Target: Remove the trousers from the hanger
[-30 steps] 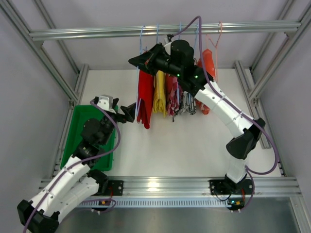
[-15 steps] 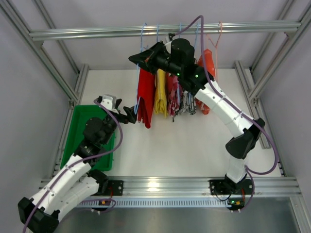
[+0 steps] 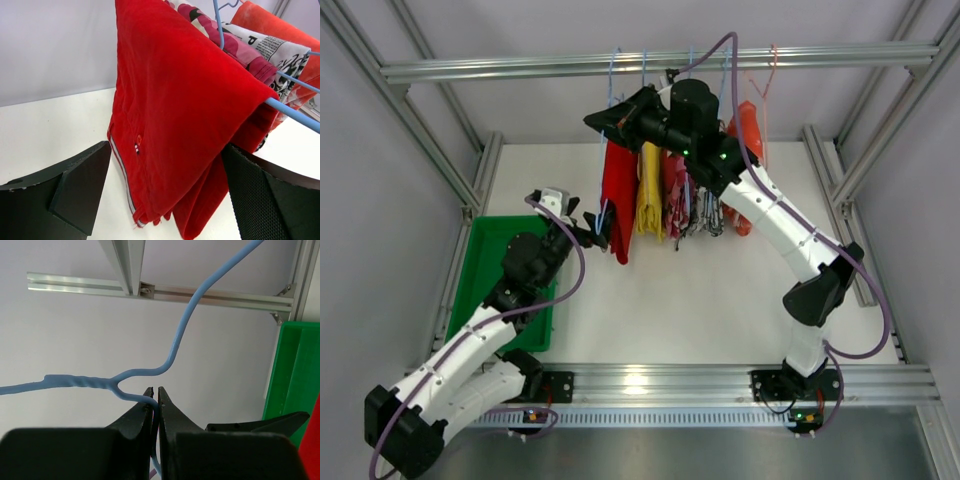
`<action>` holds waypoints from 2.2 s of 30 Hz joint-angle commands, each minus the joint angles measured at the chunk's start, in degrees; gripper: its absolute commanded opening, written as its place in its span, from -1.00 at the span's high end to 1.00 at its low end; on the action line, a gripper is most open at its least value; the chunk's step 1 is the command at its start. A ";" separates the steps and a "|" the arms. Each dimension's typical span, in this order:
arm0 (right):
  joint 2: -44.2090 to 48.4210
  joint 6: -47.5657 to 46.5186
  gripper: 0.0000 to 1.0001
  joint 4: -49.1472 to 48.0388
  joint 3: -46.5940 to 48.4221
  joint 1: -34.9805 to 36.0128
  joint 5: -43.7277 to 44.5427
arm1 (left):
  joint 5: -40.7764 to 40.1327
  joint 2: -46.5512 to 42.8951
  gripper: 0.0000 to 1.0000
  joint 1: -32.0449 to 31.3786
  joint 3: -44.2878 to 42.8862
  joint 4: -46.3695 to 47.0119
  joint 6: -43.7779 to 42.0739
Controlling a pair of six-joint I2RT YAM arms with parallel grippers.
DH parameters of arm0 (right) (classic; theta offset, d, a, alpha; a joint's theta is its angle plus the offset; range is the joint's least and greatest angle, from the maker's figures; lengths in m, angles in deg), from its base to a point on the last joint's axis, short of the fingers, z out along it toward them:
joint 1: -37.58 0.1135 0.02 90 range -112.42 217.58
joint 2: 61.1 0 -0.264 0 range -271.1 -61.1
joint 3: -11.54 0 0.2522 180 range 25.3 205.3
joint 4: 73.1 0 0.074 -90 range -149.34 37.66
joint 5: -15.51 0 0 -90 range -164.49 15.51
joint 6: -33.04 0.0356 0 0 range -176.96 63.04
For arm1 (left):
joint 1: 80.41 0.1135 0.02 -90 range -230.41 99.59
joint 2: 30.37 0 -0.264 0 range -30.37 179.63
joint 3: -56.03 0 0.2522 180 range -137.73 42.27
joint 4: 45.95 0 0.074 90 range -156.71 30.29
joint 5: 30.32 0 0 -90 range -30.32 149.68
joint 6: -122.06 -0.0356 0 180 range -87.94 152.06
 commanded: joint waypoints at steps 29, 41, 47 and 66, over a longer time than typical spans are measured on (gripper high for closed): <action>2.70 0.92 1.00 -9.19 6.67 0.41 -0.95 | -1.08 0.40 -0.75 0.00 -4.11 6.17 -1.09; 3.05 0.48 1.00 -8.84 7.20 -0.46 -1.04 | -1.51 -1.27 -0.75 0.00 -4.47 3.00 -2.23; 3.05 0.56 1.00 -9.02 7.20 -0.46 -1.04 | -1.78 -2.07 -0.78 0.00 -4.11 1.95 -3.20; 2.97 2.32 1.00 -8.49 8.17 0.85 -2.27 | -2.65 4.08 -0.72 -0.01 -5.78 11.53 -6.10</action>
